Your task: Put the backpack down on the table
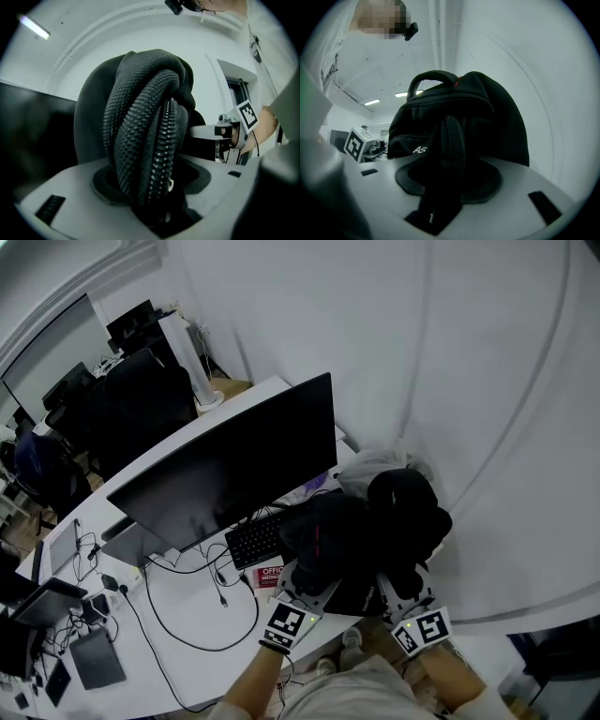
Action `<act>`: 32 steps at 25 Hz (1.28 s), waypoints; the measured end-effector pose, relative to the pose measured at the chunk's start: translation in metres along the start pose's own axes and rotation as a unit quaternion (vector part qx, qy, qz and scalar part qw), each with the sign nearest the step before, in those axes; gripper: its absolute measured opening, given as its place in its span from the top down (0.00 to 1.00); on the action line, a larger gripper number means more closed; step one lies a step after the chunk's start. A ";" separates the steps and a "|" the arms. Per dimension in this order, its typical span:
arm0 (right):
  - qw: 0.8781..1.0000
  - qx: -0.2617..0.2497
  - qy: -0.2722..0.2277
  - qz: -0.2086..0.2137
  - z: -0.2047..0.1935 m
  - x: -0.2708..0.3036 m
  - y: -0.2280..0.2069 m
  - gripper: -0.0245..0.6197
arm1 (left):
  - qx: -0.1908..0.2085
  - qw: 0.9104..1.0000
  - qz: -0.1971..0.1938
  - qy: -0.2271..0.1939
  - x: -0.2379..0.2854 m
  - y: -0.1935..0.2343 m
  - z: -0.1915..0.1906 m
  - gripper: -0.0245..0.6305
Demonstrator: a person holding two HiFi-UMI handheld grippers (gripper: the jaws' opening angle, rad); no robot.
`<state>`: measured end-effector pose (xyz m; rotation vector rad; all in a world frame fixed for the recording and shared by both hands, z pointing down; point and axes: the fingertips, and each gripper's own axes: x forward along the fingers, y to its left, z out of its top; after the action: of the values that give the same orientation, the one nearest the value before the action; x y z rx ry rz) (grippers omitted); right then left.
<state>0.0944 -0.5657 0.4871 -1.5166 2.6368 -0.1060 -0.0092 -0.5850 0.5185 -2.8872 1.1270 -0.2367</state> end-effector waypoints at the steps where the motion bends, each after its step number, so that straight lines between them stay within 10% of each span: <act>1: 1.000 -0.003 0.002 0.000 0.000 -0.005 0.004 0.71 | 0.004 1.000 -0.002 0.002 -0.004 -0.002 -0.001 0.60; 19: 0.999 -0.031 0.007 -0.041 -0.007 -0.100 0.065 0.69 | 0.060 0.998 -0.017 0.028 -0.111 -0.048 -0.019 0.47; 32: 0.996 -0.028 -0.025 -0.079 0.003 -0.215 0.066 0.69 | 0.046 0.992 0.111 0.031 -0.212 -0.059 -0.020 0.47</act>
<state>0.1452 -0.3469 0.4879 -1.7218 2.4995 -0.0055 -0.1265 -0.3982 0.5159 -2.6635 1.3958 -0.3603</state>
